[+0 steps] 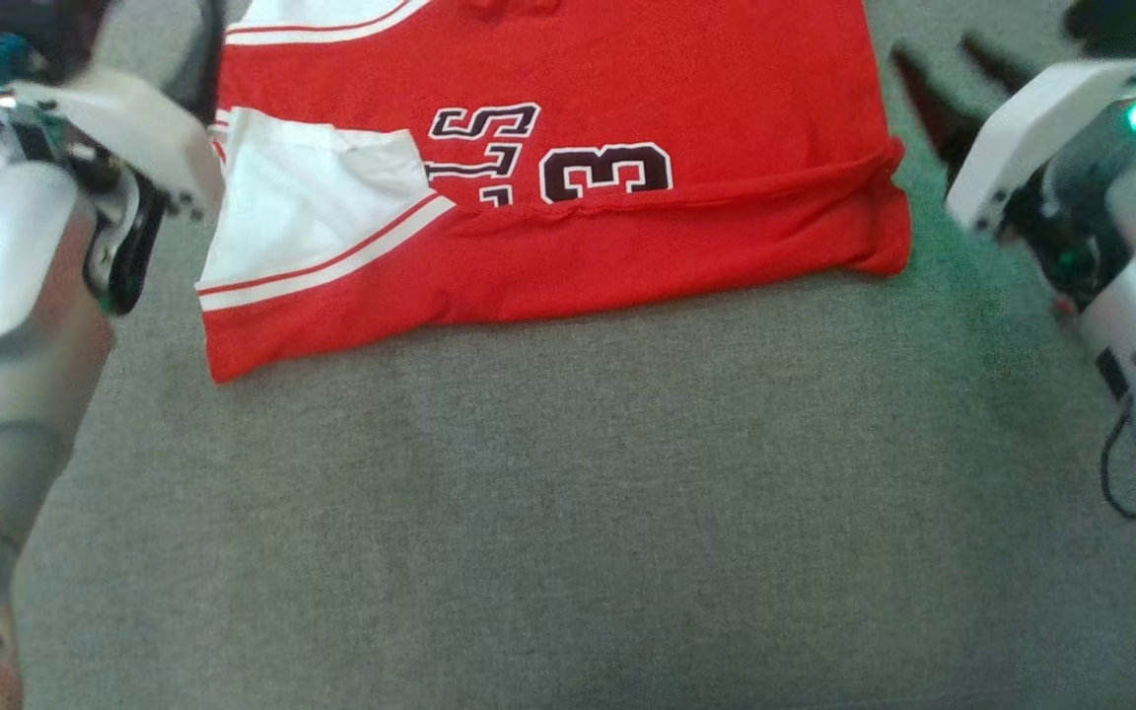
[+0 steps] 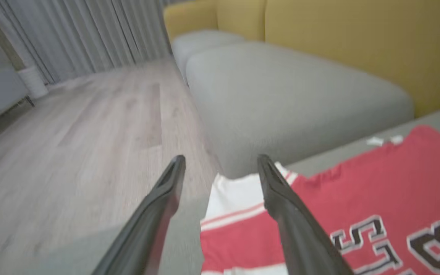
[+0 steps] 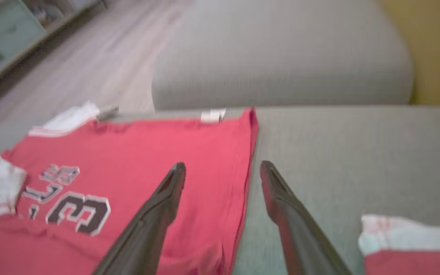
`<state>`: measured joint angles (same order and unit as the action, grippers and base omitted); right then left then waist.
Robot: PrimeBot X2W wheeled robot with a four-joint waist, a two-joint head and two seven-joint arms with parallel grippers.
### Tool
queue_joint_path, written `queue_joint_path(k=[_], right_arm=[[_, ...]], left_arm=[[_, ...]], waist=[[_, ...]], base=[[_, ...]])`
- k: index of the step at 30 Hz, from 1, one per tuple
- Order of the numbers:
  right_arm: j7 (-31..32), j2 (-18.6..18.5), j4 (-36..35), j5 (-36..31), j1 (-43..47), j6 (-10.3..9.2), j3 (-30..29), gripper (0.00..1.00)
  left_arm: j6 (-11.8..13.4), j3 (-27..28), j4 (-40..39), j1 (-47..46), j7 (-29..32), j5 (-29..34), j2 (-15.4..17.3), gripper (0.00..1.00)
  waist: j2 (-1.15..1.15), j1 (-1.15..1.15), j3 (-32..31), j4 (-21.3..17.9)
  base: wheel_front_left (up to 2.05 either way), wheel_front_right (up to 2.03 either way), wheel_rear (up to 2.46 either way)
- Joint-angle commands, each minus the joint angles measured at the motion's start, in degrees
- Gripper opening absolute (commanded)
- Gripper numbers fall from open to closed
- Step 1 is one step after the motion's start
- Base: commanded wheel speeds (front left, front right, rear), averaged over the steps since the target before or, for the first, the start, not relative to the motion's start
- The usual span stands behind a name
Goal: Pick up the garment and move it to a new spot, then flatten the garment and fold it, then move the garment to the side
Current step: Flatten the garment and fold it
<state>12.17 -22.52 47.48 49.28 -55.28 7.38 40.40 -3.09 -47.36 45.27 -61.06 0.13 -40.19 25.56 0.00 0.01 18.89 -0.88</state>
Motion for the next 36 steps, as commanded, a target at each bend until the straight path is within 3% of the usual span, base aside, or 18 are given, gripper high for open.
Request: queue_joint_path(k=[1,3,6,7,9,12,15,22,27,30,36], right_arm=[[-6.11,0.62,-0.65,-1.32,-2.25,0.11,-1.89,1.0],[-11.77,1.45,-0.13,-1.94,-2.41,0.11,-3.73,1.0],[-19.44,2.66,-0.1,-2.88,-1.72,0.11,-6.13,1.0],[-23.85,3.41,-0.23,-4.01,-0.82,0.11,-7.82,1.0],[-26.06,4.22,-0.66,-5.33,0.47,0.11,-10.21,1.0],[-26.9,4.86,-1.72,-8.55,2.28,0.11,-11.95,1.0],[-27.12,6.4,-5.67,-13.86,6.54,0.11,-18.13,1.0],[-27.15,14.41,-17.77,-28.17,23.44,0.11,-32.26,1.0],[-27.16,18.8,-23.76,-35.94,34.53,0.11,-38.36,1.0],[-27.16,19.53,-26.18,-37.46,39.53,0.11,-38.95,1.0],[-27.16,19.62,-29.68,-34.13,43.41,0.11,-36.69,1.0]], left_arm=[[1.64,4.74,-0.38,-3.66,-6.42,-0.5,0.75,1.0],[2.2,6.75,-0.33,-3.29,-11.65,-1.56,-0.63,1.0],[2.94,9.83,-2.21,-1.69,-14.64,-2.49,-1.97,1.0],[3.79,12.81,-5.48,0.34,-15.03,-2.44,-2.53,1.0],[5.06,16.84,-10.9,3.72,-15.08,-1.02,-3.08,1.0],[6.12,20.15,-16.15,8.4,-15.1,1.2,-3.69,1.0],[7.2,23.68,-22.39,16.16,-15.11,4.65,-5.08,1.0],[7.98,29.01,-30.37,32.1,-15.12,10.19,-10.77,1.0],[7.52,32.66,-31.76,40.75,-15.12,13.62,-14.68,1.0],[6.9,35.88,-32.42,44.69,-15.12,15.49,-16.55,1.0],[4.55,41.53,-33.04,47.97,-15.12,18.87,-19.54,1.0]], waist=[[0.0,-0.01,-0.69,0.32],[0.0,-0.01,-1.7,0.55],[0.0,-0.01,-3.53,1.0],[0.0,-0.01,-4.9,1.26],[0.0,-0.01,-6.19,1.58],[0.0,-0.01,-7.51,1.76],[0.0,-0.01,-9.29,2.02],[0.0,-0.01,-12.24,2.99],[0.0,-0.01,-13.57,2.89],[0.0,-0.01,-13.79,2.11],[0.0,-0.01,-12.7,0.85]], base=[[0.0,0.0,0.0],[0.0,0.0,0.0],[0.0,0.0,0.0],[0.0,0.0,0.0],[0.0,0.0,0.0],[0.0,0.0,0.0],[0.0,0.0,0.0],[0.0,0.0,0.0],[0.0,0.0,0.0],[0.0,0.0,0.0],[0.0,0.0,0.0]])
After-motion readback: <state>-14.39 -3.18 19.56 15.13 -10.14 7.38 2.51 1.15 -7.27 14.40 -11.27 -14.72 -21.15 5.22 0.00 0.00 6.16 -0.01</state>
